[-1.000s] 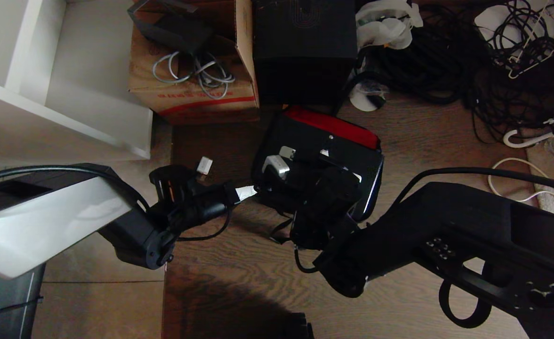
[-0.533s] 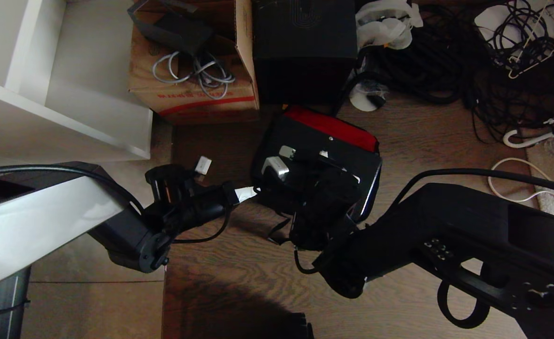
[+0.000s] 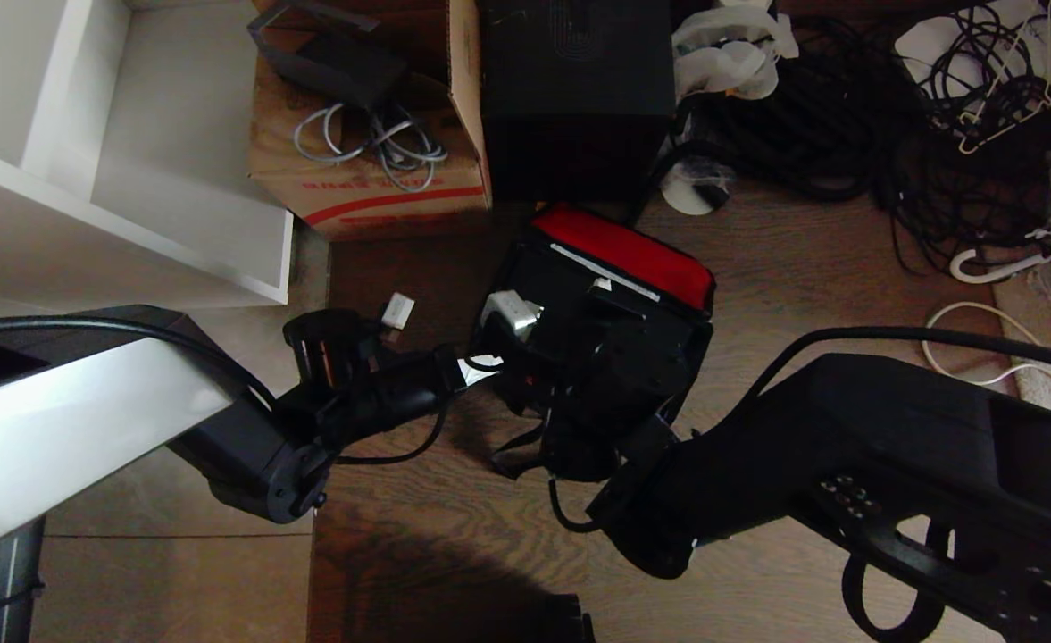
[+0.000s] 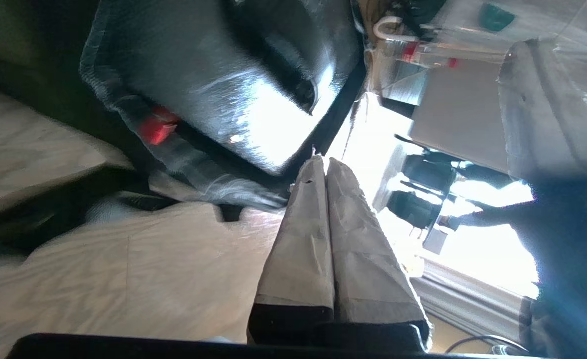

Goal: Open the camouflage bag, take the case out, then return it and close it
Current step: Lift the black box

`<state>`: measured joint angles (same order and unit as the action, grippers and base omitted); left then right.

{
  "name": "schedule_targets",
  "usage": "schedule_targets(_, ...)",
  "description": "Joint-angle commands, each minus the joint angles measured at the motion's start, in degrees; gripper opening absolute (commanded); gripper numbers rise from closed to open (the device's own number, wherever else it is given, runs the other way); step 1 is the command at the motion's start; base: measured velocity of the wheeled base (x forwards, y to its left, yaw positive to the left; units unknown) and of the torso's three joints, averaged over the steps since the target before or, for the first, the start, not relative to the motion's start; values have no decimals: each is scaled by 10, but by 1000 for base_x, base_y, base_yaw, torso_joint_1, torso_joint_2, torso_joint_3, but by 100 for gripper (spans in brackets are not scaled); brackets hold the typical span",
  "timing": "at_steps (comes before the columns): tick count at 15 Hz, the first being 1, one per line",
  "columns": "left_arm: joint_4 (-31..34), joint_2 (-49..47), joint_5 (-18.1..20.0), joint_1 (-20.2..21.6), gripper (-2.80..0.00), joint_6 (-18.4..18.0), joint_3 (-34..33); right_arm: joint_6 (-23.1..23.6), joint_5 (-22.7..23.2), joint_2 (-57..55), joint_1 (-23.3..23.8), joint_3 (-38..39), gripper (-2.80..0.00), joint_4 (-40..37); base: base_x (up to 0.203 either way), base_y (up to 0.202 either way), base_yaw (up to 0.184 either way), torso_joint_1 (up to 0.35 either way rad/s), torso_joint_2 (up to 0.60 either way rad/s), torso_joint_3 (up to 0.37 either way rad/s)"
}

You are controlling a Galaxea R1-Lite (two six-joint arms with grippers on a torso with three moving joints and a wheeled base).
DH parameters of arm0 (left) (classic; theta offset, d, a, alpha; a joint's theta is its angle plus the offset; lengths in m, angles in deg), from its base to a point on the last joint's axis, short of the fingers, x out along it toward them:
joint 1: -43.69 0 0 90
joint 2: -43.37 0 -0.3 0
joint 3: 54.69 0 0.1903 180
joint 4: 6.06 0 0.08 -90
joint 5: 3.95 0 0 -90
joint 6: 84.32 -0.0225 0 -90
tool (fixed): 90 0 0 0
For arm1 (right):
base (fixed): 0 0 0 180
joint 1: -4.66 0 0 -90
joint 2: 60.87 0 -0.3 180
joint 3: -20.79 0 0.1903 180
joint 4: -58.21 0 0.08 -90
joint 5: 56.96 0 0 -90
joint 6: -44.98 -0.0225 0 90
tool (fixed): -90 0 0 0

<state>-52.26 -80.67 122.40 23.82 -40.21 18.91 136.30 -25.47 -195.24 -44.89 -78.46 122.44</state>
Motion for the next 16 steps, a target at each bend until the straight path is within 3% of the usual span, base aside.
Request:
schedule_targets(1, -7, -14, -1, 0, -280, 4, 0, 4, -7, -1, -4, 4, -280, 1, 0, 0, 0, 0, 0, 0)
schedule_targets(4, -5, -11, -1, 0, -280, 3, -7, 7, -15, -5, -4, 1, -280, 1, 0, 0, 0, 0, 0, 0)
schedule_targets(8, -8, 45, -14, 9, -280, 0, -96, -2, -34, -22, -1, 13, -280, 1, 0, 0, 0, 0, 0, 0)
schedule_targets(10, -7, 129, -42, 10, -280, -3, -163, -2, -67, -22, 0, 12, -280, 1, 0, 0, 0, 0, 0, 0)
schedule_targets(14, -4, 269, -112, -8, -280, -6, -284, -12, -80, -26, 0, 29, -280, 1, 0, 0, 0, 0, 0, 0)
schedule_targets(16, -2, 345, -134, -11, -280, -30, -322, -11, -86, -26, 0, 30, -280, 1, 0, 0, 0, 0, 0, 0)
